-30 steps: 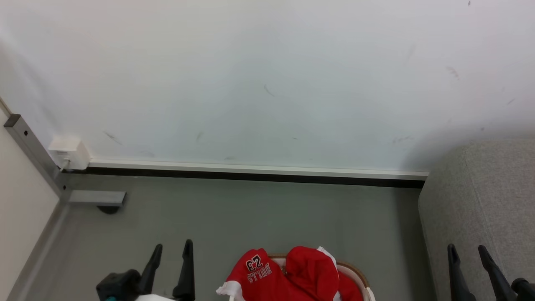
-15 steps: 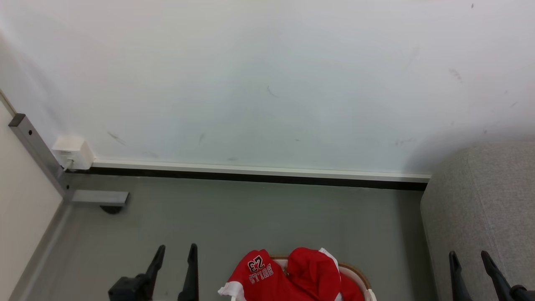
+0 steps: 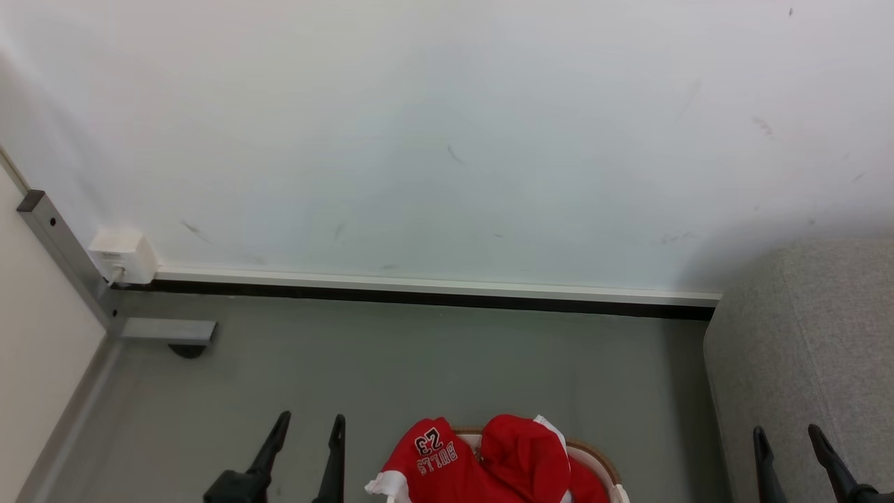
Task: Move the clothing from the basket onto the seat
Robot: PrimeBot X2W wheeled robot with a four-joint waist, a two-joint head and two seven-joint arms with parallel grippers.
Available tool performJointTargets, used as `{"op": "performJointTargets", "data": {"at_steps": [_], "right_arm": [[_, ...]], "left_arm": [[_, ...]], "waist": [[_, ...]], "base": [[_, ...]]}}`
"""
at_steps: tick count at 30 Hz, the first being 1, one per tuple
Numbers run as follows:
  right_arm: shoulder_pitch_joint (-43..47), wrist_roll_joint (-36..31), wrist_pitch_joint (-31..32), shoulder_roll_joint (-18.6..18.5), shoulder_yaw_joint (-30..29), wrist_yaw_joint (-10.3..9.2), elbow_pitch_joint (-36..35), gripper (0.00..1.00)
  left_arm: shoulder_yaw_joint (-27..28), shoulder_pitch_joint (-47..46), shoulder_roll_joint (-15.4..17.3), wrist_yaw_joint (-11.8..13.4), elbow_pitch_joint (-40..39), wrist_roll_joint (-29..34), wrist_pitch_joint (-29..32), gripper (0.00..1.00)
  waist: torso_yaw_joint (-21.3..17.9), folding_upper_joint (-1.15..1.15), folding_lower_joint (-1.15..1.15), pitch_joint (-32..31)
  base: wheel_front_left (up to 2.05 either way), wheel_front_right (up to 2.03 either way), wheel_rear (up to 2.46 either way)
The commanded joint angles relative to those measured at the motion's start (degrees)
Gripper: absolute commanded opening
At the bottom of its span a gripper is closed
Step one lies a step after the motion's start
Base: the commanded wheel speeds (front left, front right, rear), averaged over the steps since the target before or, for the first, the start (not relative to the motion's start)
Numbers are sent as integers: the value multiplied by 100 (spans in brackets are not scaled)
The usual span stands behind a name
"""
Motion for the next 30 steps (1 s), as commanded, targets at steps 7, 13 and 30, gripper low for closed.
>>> {"op": "performJointTargets", "data": {"at_steps": [7,13,30], "right_arm": [[78,-332,-114,-52,12,-13,14,100],[77,-525,-179,-64,38,-14,-14,100],[-355,-397,-174,14,72,-14,-307,100]], "left_arm": [[5,78,-9,-61,0,447,-126,100],[24,105,-39,-92,-2,685,-190,100],[-67,-507,-139,-421,247,601,-190,100]], "waist": [[-4,0,0,9],[-62,0,0,54],[-587,0,0,818]], "base": [[0,0,0],[0,0,0],[0,0,0]]}}
